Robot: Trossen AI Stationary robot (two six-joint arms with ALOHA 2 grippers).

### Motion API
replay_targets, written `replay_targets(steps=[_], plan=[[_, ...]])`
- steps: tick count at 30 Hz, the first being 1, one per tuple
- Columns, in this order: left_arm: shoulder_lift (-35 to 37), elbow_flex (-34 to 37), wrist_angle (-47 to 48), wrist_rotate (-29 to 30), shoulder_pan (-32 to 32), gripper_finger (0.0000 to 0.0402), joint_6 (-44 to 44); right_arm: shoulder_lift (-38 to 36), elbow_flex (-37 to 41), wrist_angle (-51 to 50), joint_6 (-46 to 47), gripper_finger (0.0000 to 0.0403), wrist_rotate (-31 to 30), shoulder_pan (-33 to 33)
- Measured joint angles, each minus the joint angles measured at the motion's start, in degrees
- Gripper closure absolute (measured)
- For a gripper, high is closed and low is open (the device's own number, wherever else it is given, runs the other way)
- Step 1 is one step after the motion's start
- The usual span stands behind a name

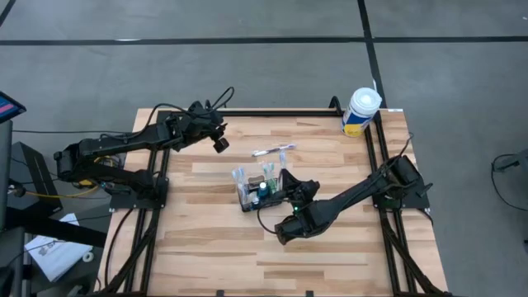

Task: Pick & Place toothbrushing station
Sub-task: Put the bottom purple toothbrush into the mesh organizer

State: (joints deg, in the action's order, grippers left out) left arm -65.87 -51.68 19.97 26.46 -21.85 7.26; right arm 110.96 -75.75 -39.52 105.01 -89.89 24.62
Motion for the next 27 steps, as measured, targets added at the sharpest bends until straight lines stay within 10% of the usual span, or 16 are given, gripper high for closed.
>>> replay_targets(steps=[27], plan=[[0.0,0.0,-1.0,0.0,0.0,0.0279,2.0,13.1,0.0,8.9,3.0,0.0403,-0.1,0.5]])
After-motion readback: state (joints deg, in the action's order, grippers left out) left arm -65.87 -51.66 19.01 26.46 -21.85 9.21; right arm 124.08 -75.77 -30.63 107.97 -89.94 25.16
